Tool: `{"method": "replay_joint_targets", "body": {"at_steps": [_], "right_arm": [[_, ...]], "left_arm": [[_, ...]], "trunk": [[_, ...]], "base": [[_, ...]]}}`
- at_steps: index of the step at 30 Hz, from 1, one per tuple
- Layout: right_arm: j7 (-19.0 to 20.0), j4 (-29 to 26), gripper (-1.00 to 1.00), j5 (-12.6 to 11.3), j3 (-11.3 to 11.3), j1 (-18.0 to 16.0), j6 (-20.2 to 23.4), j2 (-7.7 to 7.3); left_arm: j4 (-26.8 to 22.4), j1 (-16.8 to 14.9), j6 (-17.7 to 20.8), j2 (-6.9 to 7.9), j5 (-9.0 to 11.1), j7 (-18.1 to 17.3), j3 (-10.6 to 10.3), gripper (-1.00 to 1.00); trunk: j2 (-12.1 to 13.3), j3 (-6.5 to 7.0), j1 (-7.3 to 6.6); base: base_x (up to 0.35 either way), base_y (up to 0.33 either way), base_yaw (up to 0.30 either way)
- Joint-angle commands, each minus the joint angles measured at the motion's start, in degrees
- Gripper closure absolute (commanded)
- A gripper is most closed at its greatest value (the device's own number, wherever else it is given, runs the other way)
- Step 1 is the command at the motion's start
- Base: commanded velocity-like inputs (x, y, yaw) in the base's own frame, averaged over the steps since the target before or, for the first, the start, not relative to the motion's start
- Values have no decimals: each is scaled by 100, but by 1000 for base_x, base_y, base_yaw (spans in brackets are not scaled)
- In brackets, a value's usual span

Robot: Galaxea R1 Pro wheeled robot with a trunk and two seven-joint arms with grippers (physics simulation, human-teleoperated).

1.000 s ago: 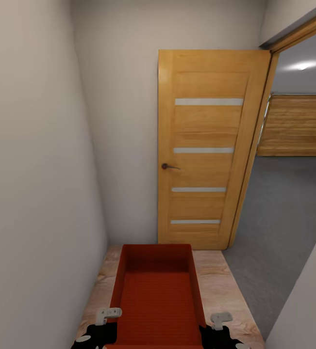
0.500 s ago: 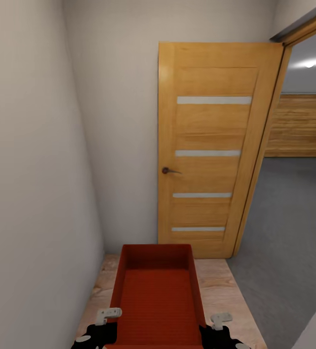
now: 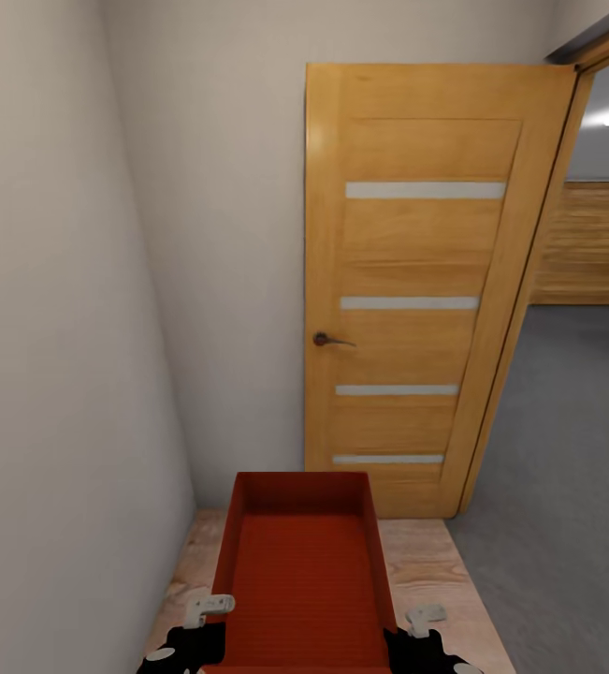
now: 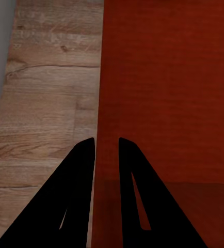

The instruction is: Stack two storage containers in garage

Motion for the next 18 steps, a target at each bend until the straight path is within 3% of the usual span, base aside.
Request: {"method": "replay_joint_targets", "body": {"at_steps": [1, 6, 18], "right_arm": [[-7, 24, 100, -24, 39, -5, -12, -23], [-7, 24, 100, -24, 39, -5, -10, -23], [-7, 30, 100, -24, 39, -4, -10, -23]], "left_arm": [[-408, -3, -103, 1, -43, 29, 9, 100], [-408, -4, -110, 1, -42, 30, 14, 100], [-408, -2, -112, 9, -36, 31, 17, 100]], "trunk": [[-8, -10, 5], [-8, -10, 5], [-8, -10, 5]], "base": [[327, 0, 0], [212, 0, -117], [8, 0, -269]]}}
